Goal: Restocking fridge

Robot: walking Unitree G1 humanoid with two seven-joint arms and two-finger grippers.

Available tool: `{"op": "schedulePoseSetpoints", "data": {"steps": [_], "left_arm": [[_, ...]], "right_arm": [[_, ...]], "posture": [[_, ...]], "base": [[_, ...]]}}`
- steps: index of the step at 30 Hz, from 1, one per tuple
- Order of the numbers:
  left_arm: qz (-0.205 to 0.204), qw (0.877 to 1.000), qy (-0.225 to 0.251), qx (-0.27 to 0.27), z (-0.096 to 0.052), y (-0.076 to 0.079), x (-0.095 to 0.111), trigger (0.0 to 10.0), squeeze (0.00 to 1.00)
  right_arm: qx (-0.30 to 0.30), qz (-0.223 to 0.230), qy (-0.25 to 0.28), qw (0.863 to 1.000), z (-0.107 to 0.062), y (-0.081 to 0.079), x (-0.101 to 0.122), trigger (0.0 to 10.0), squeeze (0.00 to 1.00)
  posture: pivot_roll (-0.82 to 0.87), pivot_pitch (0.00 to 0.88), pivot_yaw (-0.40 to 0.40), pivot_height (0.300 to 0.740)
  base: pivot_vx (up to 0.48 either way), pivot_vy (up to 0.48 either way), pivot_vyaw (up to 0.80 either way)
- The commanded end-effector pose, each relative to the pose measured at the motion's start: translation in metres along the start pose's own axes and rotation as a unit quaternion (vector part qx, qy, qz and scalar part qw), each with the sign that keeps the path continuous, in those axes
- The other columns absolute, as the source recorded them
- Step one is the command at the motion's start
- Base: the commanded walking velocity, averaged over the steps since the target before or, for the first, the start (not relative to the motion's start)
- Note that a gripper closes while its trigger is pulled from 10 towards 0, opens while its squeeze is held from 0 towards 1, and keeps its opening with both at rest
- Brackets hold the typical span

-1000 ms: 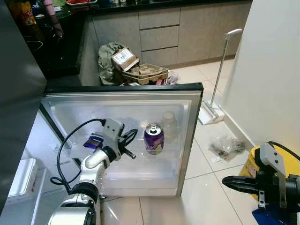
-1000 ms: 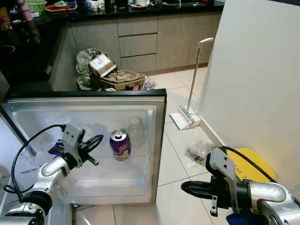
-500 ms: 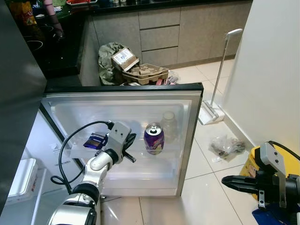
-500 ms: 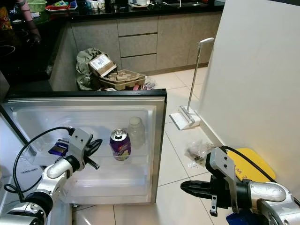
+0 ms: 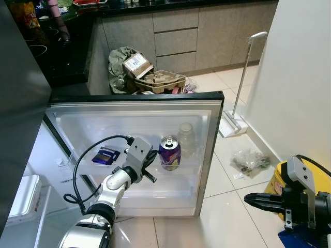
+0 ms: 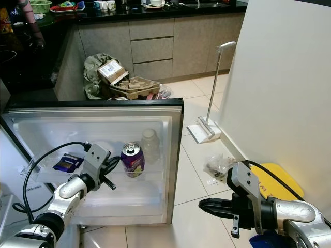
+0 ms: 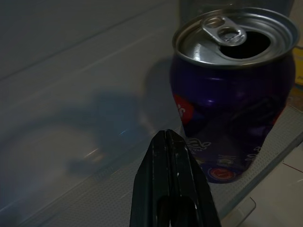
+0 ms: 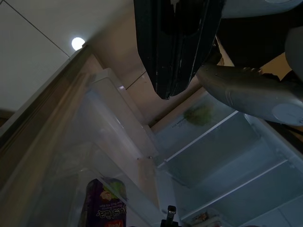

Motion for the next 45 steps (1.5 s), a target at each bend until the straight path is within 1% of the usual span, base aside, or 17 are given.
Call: {"op": "schedulePoseSetpoints", "data": {"steps": [1,8,28,32,35,38,39,40,42,45], "left_arm": [[-0.001,1.0,-0.002,-0.015,0.003,0.009,-0.003,10.0,0.0],[-0.006,0.999,0.007,-0.035,0.008,0.021,0.0,10.0,0.0],[-0.009,0.999,0.016,-0.047,0.013,0.028,0.003,10.0,0.0],[-0.02,0.998,0.025,-0.055,0.014,0.032,0.005,10.0,0.0],[-0.046,0.997,0.047,-0.047,0.009,0.022,0.01,10.0,0.0],[-0.047,0.997,0.052,-0.043,0.008,0.019,0.011,10.0,0.0],[-0.045,0.997,0.054,-0.023,0.003,0.007,0.013,10.0,0.0],[-0.045,0.997,0.054,-0.023,0.003,0.007,0.013,10.0,0.0],[-0.041,0.998,0.051,-0.009,0.0,-0.002,0.012,10.0,0.0],[-0.035,0.998,0.044,-0.002,-0.004,-0.006,0.01,10.0,0.0]], "right_arm": [[-0.002,-0.001,0.0,1.0,-0.003,0.0,0.003,10.0,0.0],[-0.003,0.0,0.0,1.0,-0.003,0.001,0.003,10.0,0.0],[-0.008,0.0,0.0,1.0,-0.003,0.001,0.002,10.0,0.0],[-0.009,0.0,0.0,1.0,-0.003,0.001,0.002,10.0,0.0],[-0.009,0.0,0.0,1.0,-0.004,0.001,0.002,10.0,0.0],[-0.009,0.0,0.0,1.0,-0.004,0.002,0.002,10.0,0.0],[-0.008,0.001,0.0,1.0,-0.004,0.002,0.002,10.0,0.0],[-0.008,0.001,0.0,1.0,-0.004,0.002,0.002,10.0,0.0],[-0.007,0.001,0.001,1.0,-0.003,0.001,0.002,10.0,0.0],[-0.006,0.002,0.002,1.0,-0.002,0.001,0.002,10.0,0.0]], "posture": [[-0.04,0.0,0.037,0.74],[-0.04,0.0,0.037,0.74],[-0.05,0.0,0.039,0.74],[-0.05,0.0,0.04,0.74],[-0.05,0.0,0.039,0.74],[-0.05,0.0,0.039,0.74],[-0.04,0.0,0.038,0.74],[-0.04,0.0,0.038,0.74],[-0.04,0.0,0.038,0.74],[-0.04,0.0,0.039,0.74]], "base": [[0.0,0.0,0.0],[0.0,0.0,0.0],[0.0,0.0,0.0],[0.0,0.0,0.0],[0.0,0.0,0.0],[0.0,0.0,0.0],[0.0,0.0,0.0],[0.0,0.0,0.0],[0.0,0.0,0.0],[0.0,0.0,0.0]]}}
Point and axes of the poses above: a point about 5 cm out from each wrist's last joint towards the gripper, its own z axis pointing out of the wrist towards the gripper, its own x axis along the axis of the wrist's last joint, y = z × x, the point moved 3 cm from there along z, pointing out of the wrist towards the gripper, and after that the axes turned 5 degrees about -z, right-handed, at the moved point
